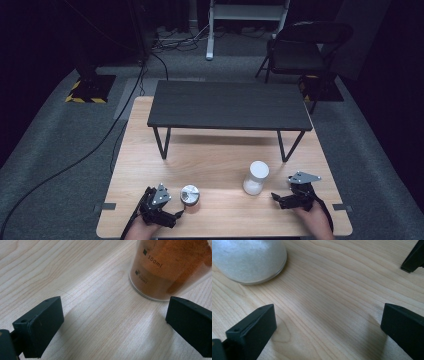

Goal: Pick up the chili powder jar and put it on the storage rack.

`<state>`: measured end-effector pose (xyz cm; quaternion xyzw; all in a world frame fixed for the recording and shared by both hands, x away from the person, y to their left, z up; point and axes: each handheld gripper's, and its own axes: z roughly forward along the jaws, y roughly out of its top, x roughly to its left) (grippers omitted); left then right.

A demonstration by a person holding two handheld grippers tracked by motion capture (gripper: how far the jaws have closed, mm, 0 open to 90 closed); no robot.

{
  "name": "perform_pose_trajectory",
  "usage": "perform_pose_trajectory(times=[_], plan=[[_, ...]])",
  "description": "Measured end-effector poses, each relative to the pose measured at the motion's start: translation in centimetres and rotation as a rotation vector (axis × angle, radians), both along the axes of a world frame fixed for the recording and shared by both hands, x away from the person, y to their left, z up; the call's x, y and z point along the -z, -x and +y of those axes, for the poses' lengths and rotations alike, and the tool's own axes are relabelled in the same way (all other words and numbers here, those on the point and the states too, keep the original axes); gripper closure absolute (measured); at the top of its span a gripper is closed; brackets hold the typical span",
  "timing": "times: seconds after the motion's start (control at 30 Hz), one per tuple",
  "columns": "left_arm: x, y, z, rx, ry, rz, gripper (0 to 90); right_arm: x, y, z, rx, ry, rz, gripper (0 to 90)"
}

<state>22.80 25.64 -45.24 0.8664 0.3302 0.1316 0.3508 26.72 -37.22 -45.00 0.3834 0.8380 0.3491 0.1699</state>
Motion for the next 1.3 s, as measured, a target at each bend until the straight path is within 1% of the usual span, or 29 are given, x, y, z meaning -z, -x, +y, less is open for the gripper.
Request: perform_pose_trajectory(times=[0.6, 0.7, 0.77, 0.8, 0.83, 0.87, 0.9, 1.0, 1.07, 1.2, 1.3], plan=[[0.0, 0.0, 0.0, 0.005, 0.001, 0.001, 0.9, 0.0, 0.0, 0.0, 0.0, 0.0, 0.0, 0.0], [0.0, 0.1, 0.0, -0.003, 0.004, 0.004, 1.5, 0.0, 0.0, 0.0, 0.0, 0.0, 0.0, 0.0], [-0.1, -0.2, 0.4, 0.013, 0.028, 0.02, 3.7, 0.0, 0.0, 0.0, 0.0, 0.0, 0.0, 0.0], [-0.2, -0.1, 0.4, 0.015, 0.038, 0.019, 5.0, 0.0, 0.0, 0.0, 0.0, 0.0, 0.0, 0.0], [-0.3, 0.1, 0.5, 0.017, 0.047, 0.011, 4.4, 0.0, 0.0, 0.0, 0.0, 0.0, 0.0, 0.0], [-0.3, 0.1, 0.5, 0.017, 0.047, 0.011, 4.3, 0.0, 0.0, 0.0, 0.0, 0.0, 0.0, 0.0], [-0.4, 0.6, 0.7, 0.03, 0.075, -0.019, 4.2, 0.0, 0.0, 0.0, 0.0, 0.0, 0.0, 0.0], [-0.2, 1.3, 1.5, 0.029, 0.168, -0.052, 3.8, 0.0, 0.0, 0.0, -0.001, 0.0, 0.0, 0.0], [0.0, 1.9, 1.8, 0.034, 0.214, -0.091, 3.7, 0.0, 0.0, 0.0, 0.0, 0.0, 0.0, 0.0], [0.3, 2.9, 2.3, 0.036, 0.293, -0.171, 3.7, 0.0, 0.0, 0.0, 0.0, 0.0, 0.0, 0.0], [0.4, 3.6, 2.4, 0.037, 0.328, -0.217, 3.7, 0.0, 0.0, 0.0, 0.0, 0.0, 0.0, 0.0]])
